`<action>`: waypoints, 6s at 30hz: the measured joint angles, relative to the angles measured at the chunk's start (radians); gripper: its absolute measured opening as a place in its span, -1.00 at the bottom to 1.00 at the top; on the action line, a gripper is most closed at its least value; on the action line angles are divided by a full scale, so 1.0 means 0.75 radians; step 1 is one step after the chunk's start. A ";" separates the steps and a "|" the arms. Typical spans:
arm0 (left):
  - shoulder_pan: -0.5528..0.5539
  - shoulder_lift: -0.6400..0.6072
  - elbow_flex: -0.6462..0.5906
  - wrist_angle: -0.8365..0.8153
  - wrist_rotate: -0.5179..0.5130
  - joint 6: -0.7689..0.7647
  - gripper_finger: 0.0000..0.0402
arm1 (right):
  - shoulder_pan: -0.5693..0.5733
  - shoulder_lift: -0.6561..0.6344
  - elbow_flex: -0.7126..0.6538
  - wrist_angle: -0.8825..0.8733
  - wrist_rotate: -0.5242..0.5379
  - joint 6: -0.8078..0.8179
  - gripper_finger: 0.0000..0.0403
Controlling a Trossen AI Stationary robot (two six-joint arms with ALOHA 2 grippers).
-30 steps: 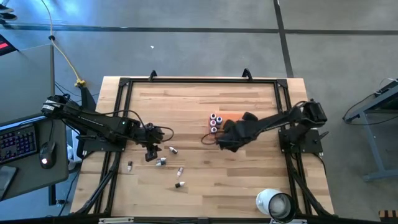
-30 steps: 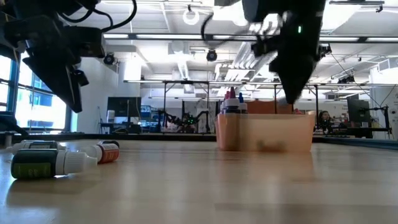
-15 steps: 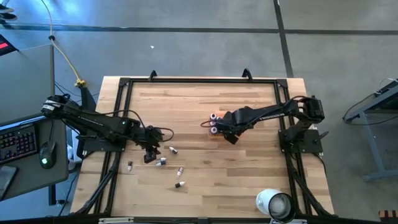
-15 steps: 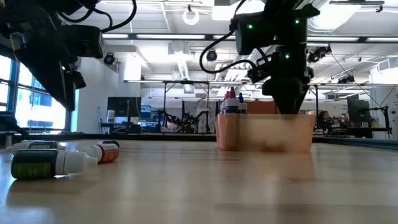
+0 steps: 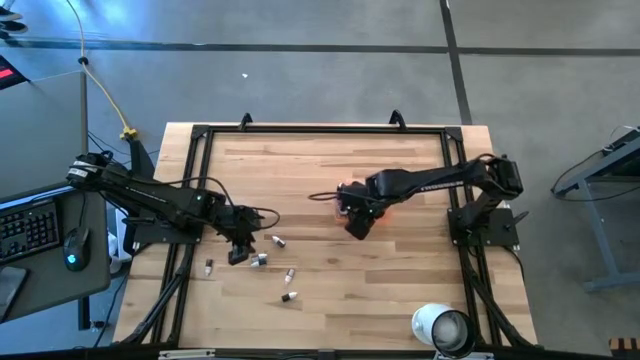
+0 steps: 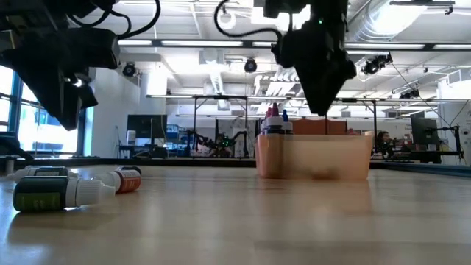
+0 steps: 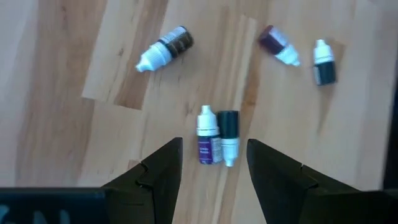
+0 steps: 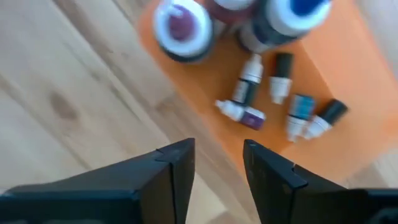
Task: Pick & Place food coloring
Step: Put the small brown food coloring bottle into the orange bin, then put the small orange food coloring bottle into the orange bin
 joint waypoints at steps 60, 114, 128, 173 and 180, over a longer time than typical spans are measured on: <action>-0.067 0.709 0.224 0.291 -0.453 0.620 -0.12 | 0.512 0.172 -0.070 0.507 0.468 0.055 -0.36; 0.050 1.060 1.118 0.787 -0.457 0.942 -0.64 | 0.920 0.099 -0.069 -0.660 0.396 1.187 -0.36; 0.294 1.424 1.389 0.824 -0.420 0.675 -0.63 | 1.294 0.099 -0.070 -0.551 0.122 1.606 -0.36; 0.267 0.459 1.091 -0.407 -0.271 0.604 -0.28 | 0.826 0.100 -0.102 0.496 0.949 0.113 -0.36; 0.167 0.120 0.550 -0.228 -0.394 0.334 -0.28 | 0.693 0.103 -0.339 1.460 0.658 -0.472 -0.36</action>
